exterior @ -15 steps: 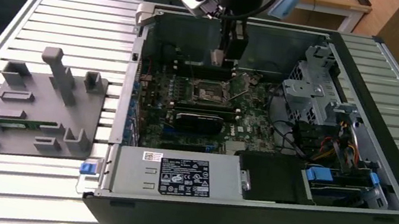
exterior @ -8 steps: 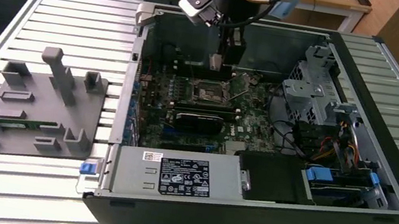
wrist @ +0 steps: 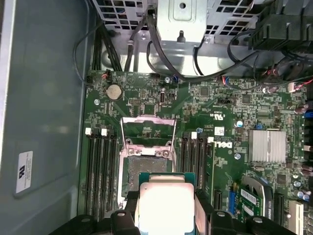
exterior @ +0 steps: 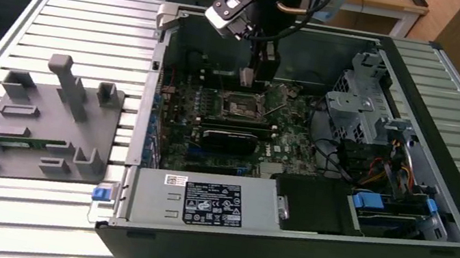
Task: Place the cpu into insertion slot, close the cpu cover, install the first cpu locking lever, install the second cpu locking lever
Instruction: 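Place the cpu into insertion slot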
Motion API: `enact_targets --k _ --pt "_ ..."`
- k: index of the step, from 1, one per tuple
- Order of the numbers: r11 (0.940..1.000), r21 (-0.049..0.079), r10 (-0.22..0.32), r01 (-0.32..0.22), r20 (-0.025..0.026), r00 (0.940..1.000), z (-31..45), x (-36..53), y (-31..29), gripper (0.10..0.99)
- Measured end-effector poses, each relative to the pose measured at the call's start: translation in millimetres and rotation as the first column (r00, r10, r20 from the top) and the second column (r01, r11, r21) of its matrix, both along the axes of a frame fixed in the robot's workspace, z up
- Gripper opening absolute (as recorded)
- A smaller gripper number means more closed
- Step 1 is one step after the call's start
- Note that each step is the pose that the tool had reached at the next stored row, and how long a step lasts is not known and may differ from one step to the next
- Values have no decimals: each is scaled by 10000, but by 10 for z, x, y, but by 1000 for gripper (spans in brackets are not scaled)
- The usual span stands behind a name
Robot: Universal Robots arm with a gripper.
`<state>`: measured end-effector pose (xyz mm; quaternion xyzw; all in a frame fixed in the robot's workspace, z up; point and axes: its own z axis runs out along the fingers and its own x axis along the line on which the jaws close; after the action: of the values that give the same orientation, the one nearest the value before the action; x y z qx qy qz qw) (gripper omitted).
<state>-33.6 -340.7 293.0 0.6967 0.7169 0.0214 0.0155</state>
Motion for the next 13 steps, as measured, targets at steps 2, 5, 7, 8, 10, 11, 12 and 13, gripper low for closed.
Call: enact_targets --k 2,5,7,8,10,11,12,13 --pt "10000 0 1 -1 -4 10000 -14 0 0 533" --pt "10000 -3 0 0 -11 10000 -31 0 0 533" --pt "10000 -25 3 -3 -18 10000 -35 2 0 533" --pt "10000 -32 2 -2 -18 10000 -37 2 0 533" --pt "10000 -43 1 -1 -17 10000 -43 2 0 533" --pt "10000 -48 1 -1 -17 10000 -47 2 0 533" --pt "10000 -48 1 -1 -16 10000 -54 2 0 533" --pt "10000 -49 1 -1 -17 10000 -61 2 1 533"
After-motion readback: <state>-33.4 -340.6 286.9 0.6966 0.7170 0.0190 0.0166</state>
